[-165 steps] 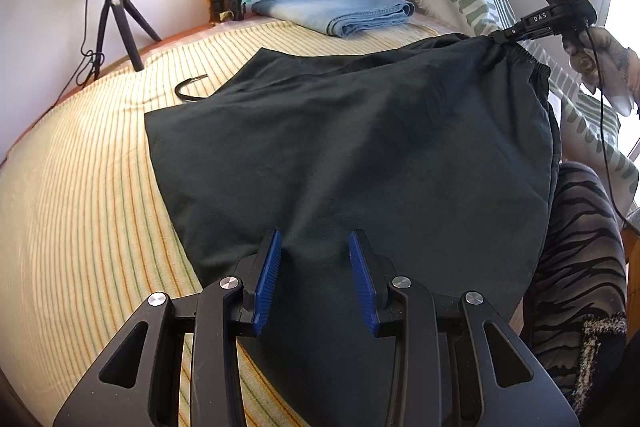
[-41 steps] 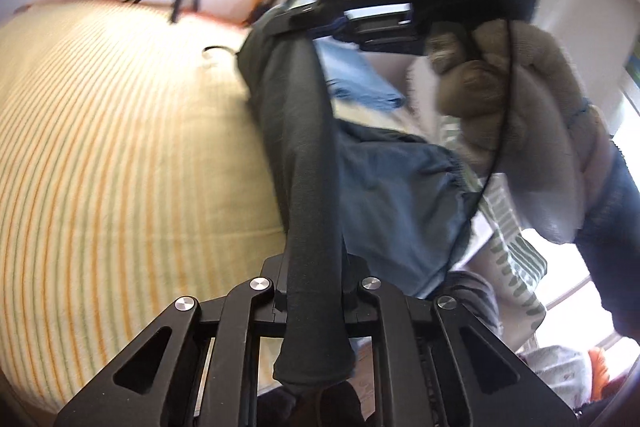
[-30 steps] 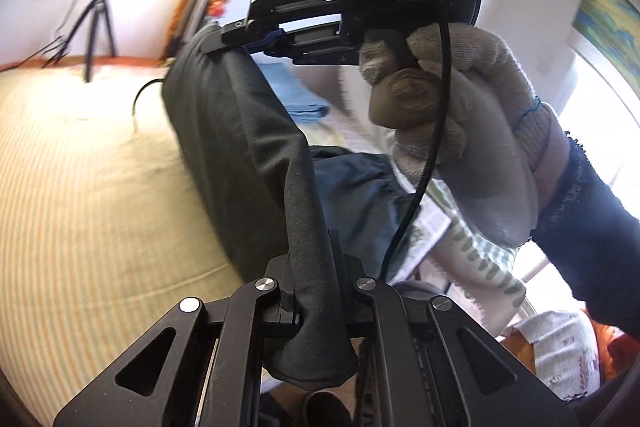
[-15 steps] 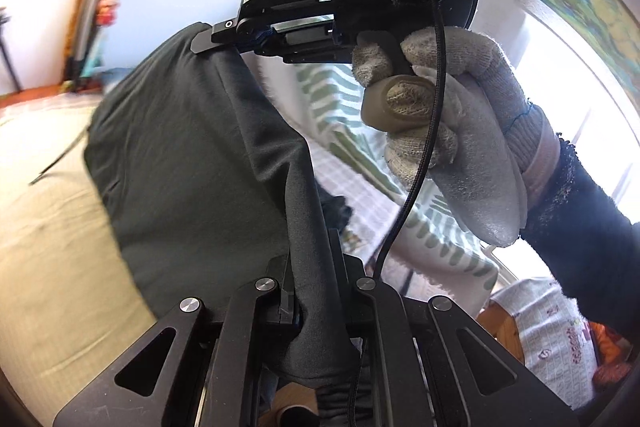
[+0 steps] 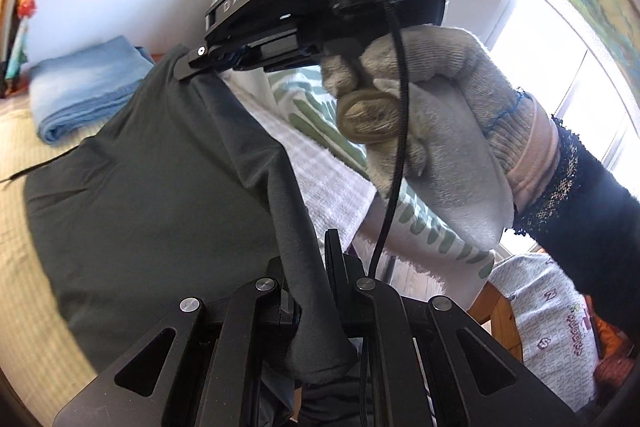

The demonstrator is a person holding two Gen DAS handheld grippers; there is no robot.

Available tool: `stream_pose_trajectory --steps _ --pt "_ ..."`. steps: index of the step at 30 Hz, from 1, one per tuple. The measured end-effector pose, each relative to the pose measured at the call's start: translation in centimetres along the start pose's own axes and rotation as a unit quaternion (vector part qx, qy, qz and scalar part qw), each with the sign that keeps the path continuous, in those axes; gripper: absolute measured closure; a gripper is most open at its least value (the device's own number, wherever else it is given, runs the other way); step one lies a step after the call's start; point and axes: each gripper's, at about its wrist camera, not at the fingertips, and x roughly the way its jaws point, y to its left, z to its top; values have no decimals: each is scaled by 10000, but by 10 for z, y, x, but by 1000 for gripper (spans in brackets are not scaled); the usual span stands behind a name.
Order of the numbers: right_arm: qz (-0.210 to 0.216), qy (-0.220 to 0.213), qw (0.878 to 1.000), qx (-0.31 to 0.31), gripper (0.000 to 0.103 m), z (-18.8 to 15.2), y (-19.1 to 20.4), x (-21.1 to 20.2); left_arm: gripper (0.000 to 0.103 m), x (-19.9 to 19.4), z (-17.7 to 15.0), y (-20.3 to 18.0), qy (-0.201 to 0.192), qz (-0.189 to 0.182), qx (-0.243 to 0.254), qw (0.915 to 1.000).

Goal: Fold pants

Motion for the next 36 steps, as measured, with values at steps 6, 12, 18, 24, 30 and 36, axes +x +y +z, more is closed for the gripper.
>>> stream_pose_trajectory --steps 6,12,18,24,30,36 --pt "-95 105 9998 168 99 -3 -40 22 84 16 1 2 240 -22 -142 9996" --pt "-185 228 9994 186 99 -7 -61 42 75 0 -6 -1 427 30 99 9990" --pt "-171 210 9996 84 99 -8 -71 53 75 -39 -18 10 356 288 72 9989" --pt "-696 220 9969 -297 92 -12 -65 45 75 -81 -34 45 382 982 76 9944" --pt "-993 -109 9928 -662 80 -23 -39 8 75 -90 -46 82 446 1328 -373 9894" --pt "-749 58 9913 -1082 64 -58 -5 0 75 -77 -53 86 481 1198 -472 9905"
